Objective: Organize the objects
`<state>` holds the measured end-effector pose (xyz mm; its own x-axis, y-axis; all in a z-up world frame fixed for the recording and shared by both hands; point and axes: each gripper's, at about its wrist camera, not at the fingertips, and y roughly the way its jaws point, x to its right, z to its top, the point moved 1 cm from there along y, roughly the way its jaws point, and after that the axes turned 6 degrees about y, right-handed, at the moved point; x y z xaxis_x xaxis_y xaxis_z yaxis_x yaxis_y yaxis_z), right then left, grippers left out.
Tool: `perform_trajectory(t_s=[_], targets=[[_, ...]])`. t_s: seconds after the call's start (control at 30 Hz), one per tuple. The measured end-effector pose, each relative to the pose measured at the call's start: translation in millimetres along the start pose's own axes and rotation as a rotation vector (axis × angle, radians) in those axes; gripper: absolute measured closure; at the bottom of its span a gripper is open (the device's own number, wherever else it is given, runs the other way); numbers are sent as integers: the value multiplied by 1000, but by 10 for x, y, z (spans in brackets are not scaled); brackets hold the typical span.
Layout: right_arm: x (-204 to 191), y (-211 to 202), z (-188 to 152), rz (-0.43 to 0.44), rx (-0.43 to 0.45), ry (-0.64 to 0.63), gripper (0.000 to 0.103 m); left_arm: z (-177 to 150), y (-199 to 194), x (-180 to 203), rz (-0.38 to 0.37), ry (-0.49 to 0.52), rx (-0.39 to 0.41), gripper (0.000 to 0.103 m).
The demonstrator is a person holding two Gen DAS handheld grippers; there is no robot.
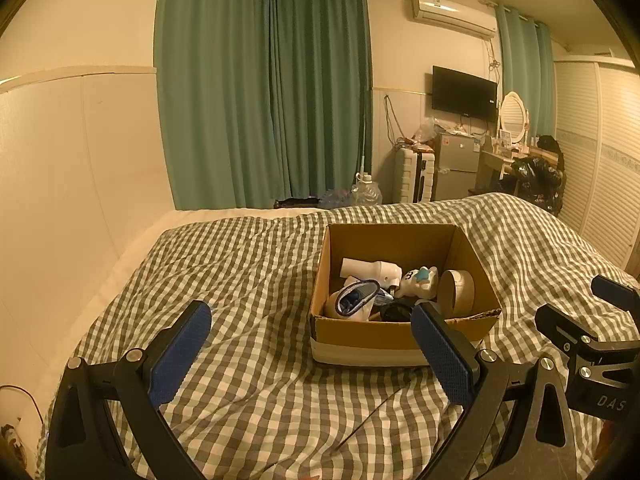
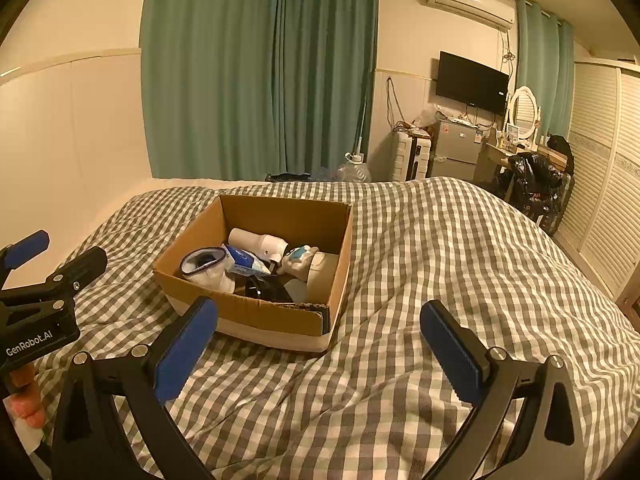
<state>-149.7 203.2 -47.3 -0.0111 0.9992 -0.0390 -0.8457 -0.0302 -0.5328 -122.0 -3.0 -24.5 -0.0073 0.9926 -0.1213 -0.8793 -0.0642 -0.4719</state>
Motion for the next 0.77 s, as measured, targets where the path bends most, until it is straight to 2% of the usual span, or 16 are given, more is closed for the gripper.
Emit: perform_trajectory(t_s=[0.77], targets=[[-34, 5, -34, 2, -1, -1, 1, -21, 37, -48, 17, -8, -20, 0]])
